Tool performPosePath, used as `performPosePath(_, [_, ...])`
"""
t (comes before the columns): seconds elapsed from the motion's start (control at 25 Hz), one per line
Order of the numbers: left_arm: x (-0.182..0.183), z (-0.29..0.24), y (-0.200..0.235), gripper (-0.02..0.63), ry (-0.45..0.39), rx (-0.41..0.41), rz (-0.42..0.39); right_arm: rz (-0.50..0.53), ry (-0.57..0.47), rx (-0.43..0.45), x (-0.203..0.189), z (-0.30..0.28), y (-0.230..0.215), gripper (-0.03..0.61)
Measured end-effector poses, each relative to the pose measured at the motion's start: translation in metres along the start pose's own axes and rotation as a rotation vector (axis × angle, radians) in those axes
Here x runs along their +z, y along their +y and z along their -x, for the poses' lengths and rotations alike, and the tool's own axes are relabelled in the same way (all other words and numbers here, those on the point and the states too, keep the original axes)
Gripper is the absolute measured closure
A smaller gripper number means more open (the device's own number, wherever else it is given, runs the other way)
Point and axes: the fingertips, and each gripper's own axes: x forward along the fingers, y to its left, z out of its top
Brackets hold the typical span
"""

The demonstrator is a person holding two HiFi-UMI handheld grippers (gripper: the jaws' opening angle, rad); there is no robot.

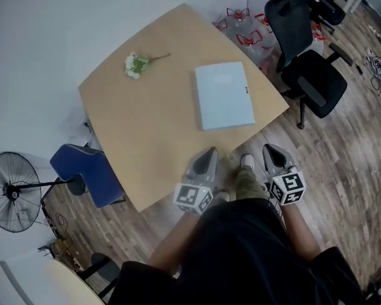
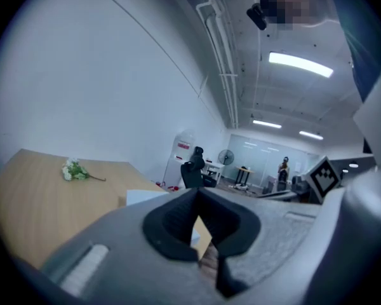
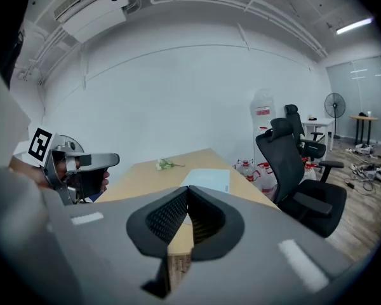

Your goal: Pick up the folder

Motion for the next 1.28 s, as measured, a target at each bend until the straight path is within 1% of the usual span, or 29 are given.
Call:
performPosePath(0.08, [-0.001,-0.029,0.006,0.611,0.016,0.029,-0.003,-0.006,0.017,0.026,0.006,-0.02,-0.025,0.578])
performPosePath(0.12, [-0.002,-0.042,0.01,0.611,0.02,0.047,0.009,-0.005,0.026,0.042,0.009,-0.029,-0.036,0.578])
performPosePath(0.24, [-0.007,-0.074,0.024,0.611,0.021,0.11,0.093,0.011,0.057,0.101,0.019,-0.053,-0.061,0.578])
performPosePath(0.32, [-0.011,-0.092,0.034,0.611,0.04,0.155,0.12,0.022,0.075,0.138,0.025,-0.068,-0.073,0.578])
performPosePath(0.44, [-0.014,-0.111,0.045,0.611,0.059,0.211,0.129,0.032,0.095,0.186,0.03,-0.087,-0.087,0.578])
performPosePath(0.56, [-0.016,-0.125,0.058,0.611,0.062,0.253,0.129,0.038,0.118,0.214,0.03,-0.106,-0.098,0.578])
performPosePath(0.64, [-0.019,-0.131,0.067,0.611,0.076,0.286,0.124,0.022,0.146,0.23,0.026,-0.117,-0.104,0.578])
performPosePath(0.72, [-0.025,-0.134,0.073,0.611,0.096,0.313,0.118,-0.008,0.177,0.267,0.021,-0.123,-0.106,0.578])
performPosePath(0.8, [-0.033,-0.139,0.079,0.611,0.118,0.311,0.121,-0.025,0.199,0.303,0.017,-0.128,-0.107,0.578])
performPosePath(0.88, [-0.043,-0.144,0.086,0.611,0.137,0.296,0.146,-0.039,0.22,0.303,0.011,-0.136,-0.11,0.578])
performPosePath(0.96, [-0.051,-0.147,0.094,0.611,0.155,0.285,0.177,-0.051,0.24,0.284,0.004,-0.144,-0.113,0.578])
performPosePath(1.08, [-0.056,-0.148,0.106,0.611,0.18,0.278,0.194,-0.052,0.266,0.248,-0.003,-0.156,-0.115,0.578])
performPosePath(1.16, [-0.058,-0.15,0.118,0.611,0.191,0.291,0.194,-0.074,0.271,0.216,-0.005,-0.166,-0.12,0.578])
performPosePath(1.28, [-0.065,-0.154,0.146,0.611,0.193,0.338,0.199,-0.103,0.283,0.17,-0.011,-0.186,-0.13,0.573])
